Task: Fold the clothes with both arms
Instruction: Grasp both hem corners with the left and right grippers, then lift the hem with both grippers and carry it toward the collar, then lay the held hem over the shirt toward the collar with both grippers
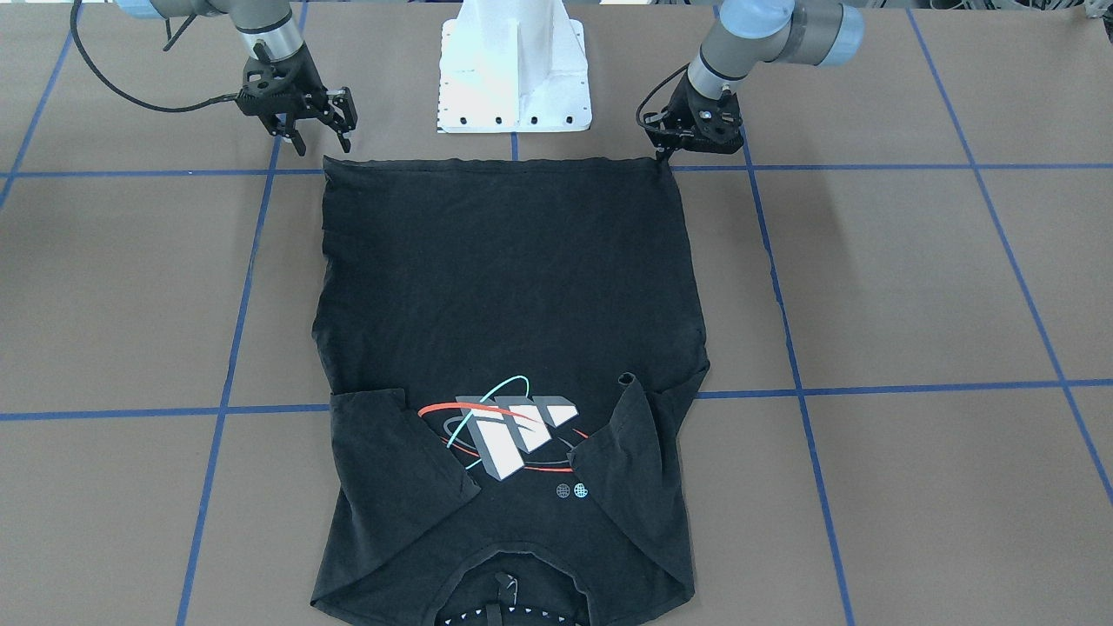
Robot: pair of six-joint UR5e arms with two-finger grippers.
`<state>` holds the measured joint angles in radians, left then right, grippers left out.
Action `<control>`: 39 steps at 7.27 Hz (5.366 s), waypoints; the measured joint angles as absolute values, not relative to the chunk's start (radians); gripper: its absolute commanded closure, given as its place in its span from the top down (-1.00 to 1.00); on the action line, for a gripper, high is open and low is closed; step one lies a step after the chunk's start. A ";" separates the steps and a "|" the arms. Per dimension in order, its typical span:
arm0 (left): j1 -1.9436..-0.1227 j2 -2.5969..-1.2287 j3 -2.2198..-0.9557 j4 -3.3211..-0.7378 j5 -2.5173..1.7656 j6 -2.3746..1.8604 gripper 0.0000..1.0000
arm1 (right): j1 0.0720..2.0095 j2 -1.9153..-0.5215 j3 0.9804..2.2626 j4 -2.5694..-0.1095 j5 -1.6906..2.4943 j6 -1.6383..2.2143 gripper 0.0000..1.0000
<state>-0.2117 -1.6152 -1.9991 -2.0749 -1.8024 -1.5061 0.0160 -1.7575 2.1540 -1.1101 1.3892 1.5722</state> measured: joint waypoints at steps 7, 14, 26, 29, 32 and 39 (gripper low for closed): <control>-0.212 -1.615 -2.000 -2.075 -1.802 -1.505 -1.00 | 0.011 -1.736 2.147 -1.127 1.342 1.575 -0.37; -0.212 -1.616 -2.003 -2.075 -1.802 -1.505 -1.00 | 0.019 -1.715 2.150 -1.152 1.342 1.583 -0.61; -0.305 -1.477 -2.343 -2.063 -2.112 -1.502 -1.00 | 0.110 -1.734 2.421 -1.295 1.716 1.582 -1.00; -0.299 -1.452 -2.469 -2.059 -2.194 -1.548 -1.00 | 0.002 -1.725 2.649 -1.496 1.769 1.584 -1.00; -0.384 -1.478 -2.395 -1.993 -2.179 -1.473 -1.00 | 0.062 -1.638 2.663 -1.623 1.716 1.582 -1.00; -0.771 -1.845 -2.057 -1.896 -2.100 -1.383 -1.00 | 0.533 -1.316 2.351 -1.672 1.739 1.561 -1.00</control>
<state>-0.7708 -1.8455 -2.0571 -1.8962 -2.1003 -1.3834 0.5326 -1.3160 2.3509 -1.6722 1.7388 1.5612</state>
